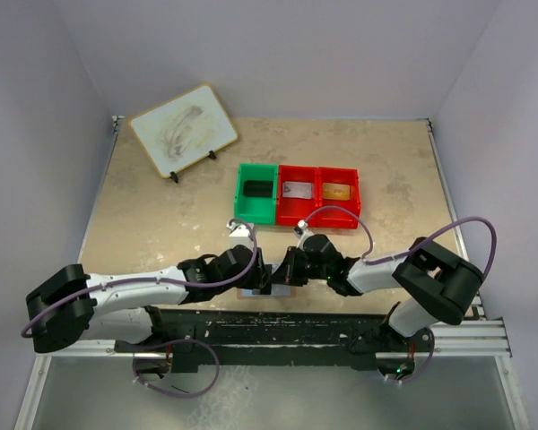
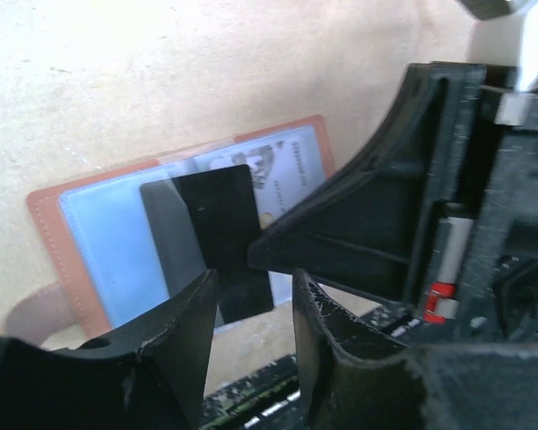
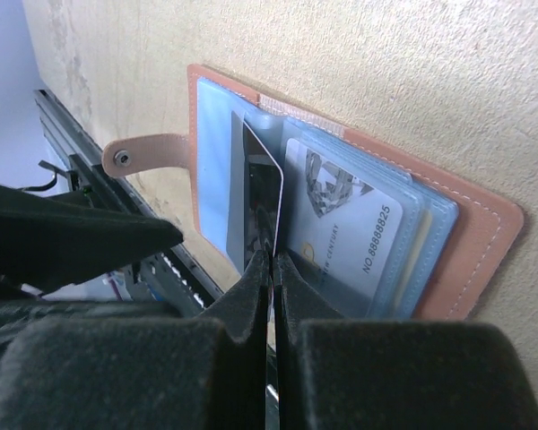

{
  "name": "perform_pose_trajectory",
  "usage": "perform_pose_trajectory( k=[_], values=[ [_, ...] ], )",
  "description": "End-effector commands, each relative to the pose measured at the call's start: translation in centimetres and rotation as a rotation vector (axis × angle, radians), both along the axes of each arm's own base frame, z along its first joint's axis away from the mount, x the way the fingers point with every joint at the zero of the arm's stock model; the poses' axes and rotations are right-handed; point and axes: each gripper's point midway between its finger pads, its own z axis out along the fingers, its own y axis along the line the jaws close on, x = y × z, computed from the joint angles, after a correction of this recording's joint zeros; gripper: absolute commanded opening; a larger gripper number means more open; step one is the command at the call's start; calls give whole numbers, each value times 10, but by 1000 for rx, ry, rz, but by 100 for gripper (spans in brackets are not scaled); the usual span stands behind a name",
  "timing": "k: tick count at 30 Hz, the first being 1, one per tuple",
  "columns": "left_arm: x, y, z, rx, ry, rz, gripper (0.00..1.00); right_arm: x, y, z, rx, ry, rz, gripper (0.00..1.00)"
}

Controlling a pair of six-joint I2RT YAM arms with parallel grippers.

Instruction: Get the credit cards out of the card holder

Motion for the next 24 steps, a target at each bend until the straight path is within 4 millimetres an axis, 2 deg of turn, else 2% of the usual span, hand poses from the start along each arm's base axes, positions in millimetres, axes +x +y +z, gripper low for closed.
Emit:
perform_pose_trajectory(
  k=[1,6,12,16,18,21,24],
  values=[
    [9,6,-11,55,-6,68,33,2,-12,-19,-92,22,-38,0],
    [9,15,-22,54,-3,104,29,12,-9,-15,-108,-19,-46,0],
    [5,35,-48,131,39,170,20,16,-6,-11,-98,-36,-50,0],
    [3,42,-56,125,51,208,14,16,-5,-8,-83,-39,-55,0],
    [2,44,-60,124,56,210,8,16,-4,-6,-66,-39,-56,0],
    [0,45,-63,135,66,206,0,14,-1,0,-9,-41,-61,3],
    [-2,47,-65,139,71,203,0,13,1,7,60,-28,-92,10]
  ],
)
